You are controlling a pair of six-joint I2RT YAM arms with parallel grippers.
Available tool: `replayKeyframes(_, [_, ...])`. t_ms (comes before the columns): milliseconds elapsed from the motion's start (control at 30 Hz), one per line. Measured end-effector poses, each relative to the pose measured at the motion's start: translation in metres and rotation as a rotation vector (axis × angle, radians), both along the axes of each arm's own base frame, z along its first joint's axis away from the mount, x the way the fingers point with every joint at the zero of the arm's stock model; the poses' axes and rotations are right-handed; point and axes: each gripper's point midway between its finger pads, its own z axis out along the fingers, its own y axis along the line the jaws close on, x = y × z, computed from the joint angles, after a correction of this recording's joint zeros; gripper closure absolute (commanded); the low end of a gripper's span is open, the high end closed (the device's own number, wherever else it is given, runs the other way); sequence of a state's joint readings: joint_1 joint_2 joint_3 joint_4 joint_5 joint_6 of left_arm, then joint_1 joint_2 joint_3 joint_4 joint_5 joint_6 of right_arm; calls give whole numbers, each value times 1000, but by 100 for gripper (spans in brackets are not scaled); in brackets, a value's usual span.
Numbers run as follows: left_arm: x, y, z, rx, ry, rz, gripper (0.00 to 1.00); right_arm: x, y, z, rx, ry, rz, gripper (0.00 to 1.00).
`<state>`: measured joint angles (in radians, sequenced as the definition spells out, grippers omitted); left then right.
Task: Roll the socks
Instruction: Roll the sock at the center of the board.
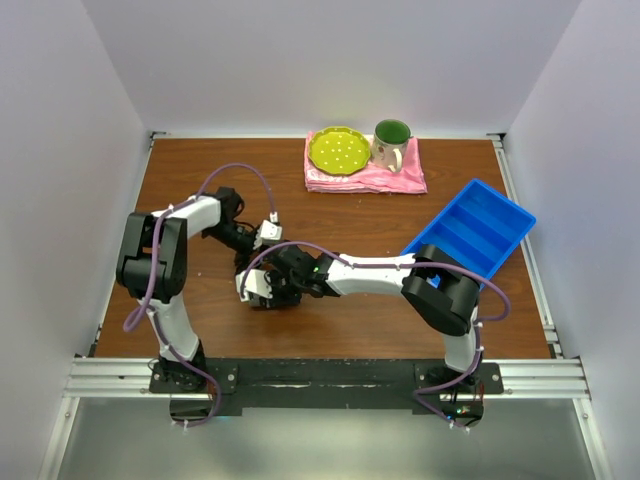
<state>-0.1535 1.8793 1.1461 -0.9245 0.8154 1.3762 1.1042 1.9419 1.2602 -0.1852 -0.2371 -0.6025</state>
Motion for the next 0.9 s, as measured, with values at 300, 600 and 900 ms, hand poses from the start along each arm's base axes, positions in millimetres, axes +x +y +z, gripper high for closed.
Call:
replayKeyframes(300, [-7,-6,-4,14,51,-24,36,1,0,0,-1,-2,-2,100])
replayKeyframes(600, [-29,-5,-3,47,105,-83,53,1,0,0,-3,-7,-4,100])
replayKeyframes(900, [-55,7,-9,166,235,-127,90,1,0,0,-4,-8,-2,100])
